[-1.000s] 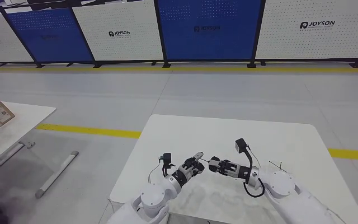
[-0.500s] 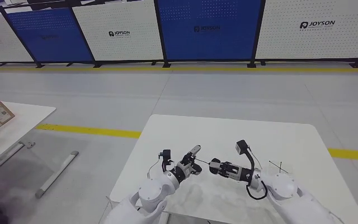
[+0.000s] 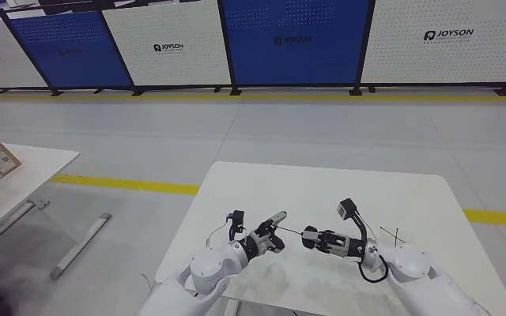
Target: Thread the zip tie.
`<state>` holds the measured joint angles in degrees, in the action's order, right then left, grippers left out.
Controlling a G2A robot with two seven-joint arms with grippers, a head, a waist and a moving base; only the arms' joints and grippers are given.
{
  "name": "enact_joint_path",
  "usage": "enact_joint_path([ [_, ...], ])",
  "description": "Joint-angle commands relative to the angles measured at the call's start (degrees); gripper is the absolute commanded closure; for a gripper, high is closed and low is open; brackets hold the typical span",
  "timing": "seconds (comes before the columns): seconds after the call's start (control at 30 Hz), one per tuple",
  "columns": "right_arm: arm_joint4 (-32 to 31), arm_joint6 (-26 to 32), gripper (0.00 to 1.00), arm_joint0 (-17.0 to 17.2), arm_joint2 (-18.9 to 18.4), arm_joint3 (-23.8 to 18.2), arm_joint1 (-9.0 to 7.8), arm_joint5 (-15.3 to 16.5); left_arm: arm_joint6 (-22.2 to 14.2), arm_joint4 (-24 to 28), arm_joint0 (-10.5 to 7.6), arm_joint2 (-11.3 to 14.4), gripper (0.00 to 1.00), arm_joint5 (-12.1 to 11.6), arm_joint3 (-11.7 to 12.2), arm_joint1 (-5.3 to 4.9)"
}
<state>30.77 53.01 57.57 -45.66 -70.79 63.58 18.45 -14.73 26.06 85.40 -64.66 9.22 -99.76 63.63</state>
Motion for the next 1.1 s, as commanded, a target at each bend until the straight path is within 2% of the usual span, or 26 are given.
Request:
enact_joint_path([
  [0.0,0.0,0.0,1.0,0.0,0.0,0.0,0.0,0.0,0.2,0.6,0.11,0.2,0.0,-0.5,-0.1,0.09],
  [0.13,0.0,0.0,1.0,0.0,0.0,0.0,0.0,0.0,1.9,3.0,0.76,0.1,0.0,-2.1,-0.9,0.38],
  [0.23,-1.6,-1.8,1.0,0.3,0.5,-1.5,0.3,-2.3,4.0,2.7,0.69,0.6,0.0,-2.5,-0.8,0.63],
  [0.37,-2.8,-3.1,1.0,-0.3,1.2,-1.9,0.91,-4.0,3.9,2.6,0.56,0.7,0.0,-2.4,-0.8,0.65],
  [0.6,-2.9,-3.1,1.0,-0.3,1.3,-1.9,0.96,-4.1,3.9,2.6,0.56,0.7,0.0,-2.4,-0.8,0.65],
  [0.87,-2.9,-3.1,1.0,-0.3,1.3,-1.9,0.96,-4.1,4.1,3.3,0.49,0.6,0.0,-4.5,-0.4,0.9],
  [0.9,-2.9,-3.1,1.0,-0.3,1.3,-1.9,0.96,-4.1,4.1,3.3,0.54,0.5,0.15,-4.6,-0.4,0.91],
  [1.0,-2.9,-3.1,1.0,-0.3,1.3,-1.9,0.96,-4.1,4.0,3.4,0.71,0.1,0.45,-4.9,-0.3,0.91],
  [1.07,-2.9,-3.1,1.0,-0.3,1.3,-1.9,0.96,-4.1,3.9,3.5,0.94,-0.2,0.55,-5.2,-0.4,0.89],
])
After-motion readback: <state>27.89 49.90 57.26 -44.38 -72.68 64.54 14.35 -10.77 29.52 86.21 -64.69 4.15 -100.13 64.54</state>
